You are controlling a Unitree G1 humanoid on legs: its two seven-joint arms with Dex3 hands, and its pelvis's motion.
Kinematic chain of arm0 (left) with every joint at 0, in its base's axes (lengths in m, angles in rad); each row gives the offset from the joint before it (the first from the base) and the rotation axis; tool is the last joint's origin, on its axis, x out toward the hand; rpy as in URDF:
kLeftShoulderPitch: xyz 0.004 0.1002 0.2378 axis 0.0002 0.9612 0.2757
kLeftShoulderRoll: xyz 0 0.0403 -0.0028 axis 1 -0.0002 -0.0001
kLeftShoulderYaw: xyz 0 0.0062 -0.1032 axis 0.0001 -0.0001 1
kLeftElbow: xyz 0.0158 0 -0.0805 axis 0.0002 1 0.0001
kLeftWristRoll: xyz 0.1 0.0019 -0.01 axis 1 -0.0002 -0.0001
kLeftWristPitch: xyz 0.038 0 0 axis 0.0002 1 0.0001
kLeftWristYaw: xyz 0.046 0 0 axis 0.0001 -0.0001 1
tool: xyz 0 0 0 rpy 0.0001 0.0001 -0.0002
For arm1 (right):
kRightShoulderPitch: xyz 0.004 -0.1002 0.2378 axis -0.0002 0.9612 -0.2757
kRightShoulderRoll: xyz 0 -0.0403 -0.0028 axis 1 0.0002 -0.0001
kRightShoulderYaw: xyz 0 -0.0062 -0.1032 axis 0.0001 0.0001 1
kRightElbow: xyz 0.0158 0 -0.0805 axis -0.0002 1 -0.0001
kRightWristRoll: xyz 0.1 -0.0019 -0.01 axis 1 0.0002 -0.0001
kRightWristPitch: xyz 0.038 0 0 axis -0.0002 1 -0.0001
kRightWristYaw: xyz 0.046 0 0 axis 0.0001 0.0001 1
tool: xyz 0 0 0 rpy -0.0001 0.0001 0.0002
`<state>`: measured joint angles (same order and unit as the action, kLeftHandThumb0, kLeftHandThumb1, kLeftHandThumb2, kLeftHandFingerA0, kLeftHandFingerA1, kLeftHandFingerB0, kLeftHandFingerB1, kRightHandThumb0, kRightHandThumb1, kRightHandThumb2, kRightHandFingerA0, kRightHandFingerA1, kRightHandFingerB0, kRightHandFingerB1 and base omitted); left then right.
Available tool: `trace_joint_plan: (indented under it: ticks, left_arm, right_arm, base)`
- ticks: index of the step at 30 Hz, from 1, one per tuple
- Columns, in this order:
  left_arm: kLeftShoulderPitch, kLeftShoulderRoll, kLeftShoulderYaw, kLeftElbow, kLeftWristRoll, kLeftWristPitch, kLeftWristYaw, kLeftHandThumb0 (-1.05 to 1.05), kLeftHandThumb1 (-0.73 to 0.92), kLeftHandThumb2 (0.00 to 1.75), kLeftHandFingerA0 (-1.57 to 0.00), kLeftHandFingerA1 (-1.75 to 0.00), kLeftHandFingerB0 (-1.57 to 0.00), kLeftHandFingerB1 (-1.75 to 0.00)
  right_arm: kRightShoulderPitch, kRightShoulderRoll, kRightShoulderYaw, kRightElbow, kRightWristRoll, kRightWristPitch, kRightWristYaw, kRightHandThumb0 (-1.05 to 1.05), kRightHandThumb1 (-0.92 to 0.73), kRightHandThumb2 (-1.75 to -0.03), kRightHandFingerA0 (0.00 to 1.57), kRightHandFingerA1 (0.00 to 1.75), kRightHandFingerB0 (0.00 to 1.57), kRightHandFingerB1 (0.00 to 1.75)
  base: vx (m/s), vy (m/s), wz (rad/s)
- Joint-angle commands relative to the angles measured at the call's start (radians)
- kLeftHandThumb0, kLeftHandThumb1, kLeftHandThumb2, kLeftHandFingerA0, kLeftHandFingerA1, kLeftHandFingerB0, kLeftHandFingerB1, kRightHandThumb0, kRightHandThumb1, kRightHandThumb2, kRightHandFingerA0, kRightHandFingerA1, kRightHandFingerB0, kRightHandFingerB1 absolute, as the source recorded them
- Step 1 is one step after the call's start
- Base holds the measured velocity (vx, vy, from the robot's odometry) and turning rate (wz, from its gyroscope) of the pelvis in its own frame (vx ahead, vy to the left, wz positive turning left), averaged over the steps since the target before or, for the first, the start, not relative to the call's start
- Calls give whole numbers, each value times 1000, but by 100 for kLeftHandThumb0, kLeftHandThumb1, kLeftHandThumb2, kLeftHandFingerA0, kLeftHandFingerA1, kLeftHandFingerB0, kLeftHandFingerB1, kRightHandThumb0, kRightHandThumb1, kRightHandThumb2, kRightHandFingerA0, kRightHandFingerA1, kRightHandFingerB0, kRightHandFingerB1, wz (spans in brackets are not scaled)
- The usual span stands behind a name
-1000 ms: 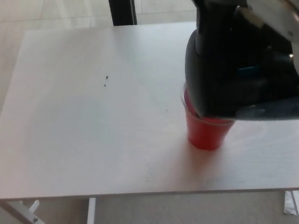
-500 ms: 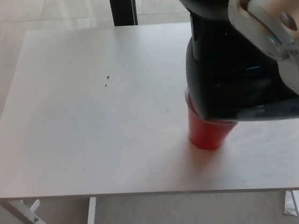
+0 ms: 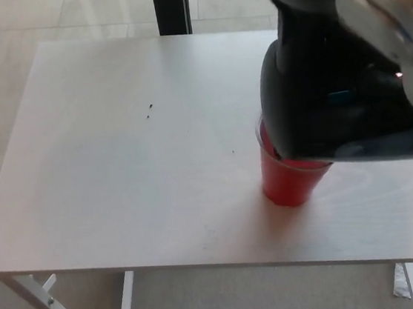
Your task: The robot uses its right hand to lift up a kettle kept on the middle of the desk by its handle and tilt it into a glass kept next to it to pour out water
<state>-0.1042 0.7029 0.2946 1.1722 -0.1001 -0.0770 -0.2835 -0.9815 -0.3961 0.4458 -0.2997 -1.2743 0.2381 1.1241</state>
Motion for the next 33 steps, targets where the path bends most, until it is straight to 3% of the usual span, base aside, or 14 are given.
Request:
trace_joint_plan:
  ticks: [1, 5, 13, 16, 19, 22, 24, 25, 26, 27, 28, 29, 30, 33]
  left_arm:
    - [16, 9, 11, 3, -6, 0, -4, -80, 92, 69, -72, -57, -53, -52]
    - [17, 10, 12, 4, -6, 7, 0, -80, 92, 70, -70, -57, -53, -51]
    - [35, 10, 22, 9, -6, -6, -1, -81, 92, 70, -69, -57, -53, -51]
    - [38, 9, 30, 9, -15, -2, -5, -82, 92, 68, -70, -57, -53, -52]
    - [42, 8, 30, 12, -7, -11, 9, -81, 92, 69, -72, -57, -55, -53]
    - [52, 6, 39, 12, -10, -23, 0, -82, 92, 70, -73, -59, -54, -54]
    - [56, 3, 41, 11, -9, -24, 1, -82, 92, 70, -73, -59, -54, -54]
    - [55, 4, 39, 11, -6, -17, 2, -82, 92, 70, -71, -57, -54, -52]
    - [55, 2, 39, 10, -7, -19, 4, -81, 92, 70, -71, -58, -55, -53]
    - [53, 2, 42, 12, -9, -14, 4, -81, 92, 69, -70, -56, -55, -52]
    - [52, 2, 43, 13, -10, -11, 5, -81, 92, 69, -70, -56, -55, -52]
    - [53, -1, 40, 13, -8, -14, 6, -81, 92, 70, -70, -57, -55, -53]
    - [57, -6, 37, 12, -5, -18, 8, -81, 92, 70, -70, -56, -54, -53]
    - [61, -10, 38, 14, -6, -18, 9, -81, 92, 70, -70, -56, -54, -52]
  right_arm:
    - [7, -22, -121, 28, 47, 40, -28, -43, -69, -75, 92, 169, 68, 89]
    - [24, -48, -187, 48, 54, 43, -50, -40, -68, -79, 92, 165, 76, 106]
    - [95, -129, -329, 115, 90, 71, -110, -43, -75, -69, 84, 165, 73, 71]
    - [96, -156, -349, 142, 84, 93, -96, -41, -77, -63, 85, 170, 74, 104]
    - [132, -201, -380, 131, 90, 89, -103, -41, -76, -68, 87, 171, 72, 89]
    - [187, -209, -441, 132, 126, 131, -124, -38, -76, -66, 85, 173, 69, 132]
    - [190, -211, -440, 134, 132, 129, -128, -38, -76, -66, 85, 173, 69, 132]
    - [240, -188, -499, 107, 180, 157, -164, -34, -75, -68, 82, 168, 49, 88]
    - [274, -158, -534, 111, 188, 205, -185, -29, -70, -70, 79, 174, 67, 94]
    - [303, -126, -565, 112, 195, 247, -206, -34, -56, -100, 110, 129, 73, 92]
    - [311, -116, -574, 111, 197, 257, -213, -34, -56, -100, 110, 129, 73, 92]
    - [324, -108, -598, 113, 229, 247, -225, -22, -61, -90, 83, 175, 66, 135]
    - [352, -78, -657, 114, 298, 246, -258, -19, -54, -103, 87, 175, 75, 142]
    - [406, -22, -742, 119, 370, 233, -338, -21, -51, -99, 85, 172, 77, 122]
  base:
    - [0, 0, 0]
    - [0, 0, 0]
    - [0, 0, 0]
    - [0, 0, 0]
    - [0, 0, 0]
    - [0, 0, 0]
    - [0, 0, 0]
    - [0, 0, 0]
    - [0, 0, 0]
    - [0, 0, 0]
    - [0, 0, 0]
    - [0, 0, 0]
    - [0, 0, 0]
    - [0, 0, 0]
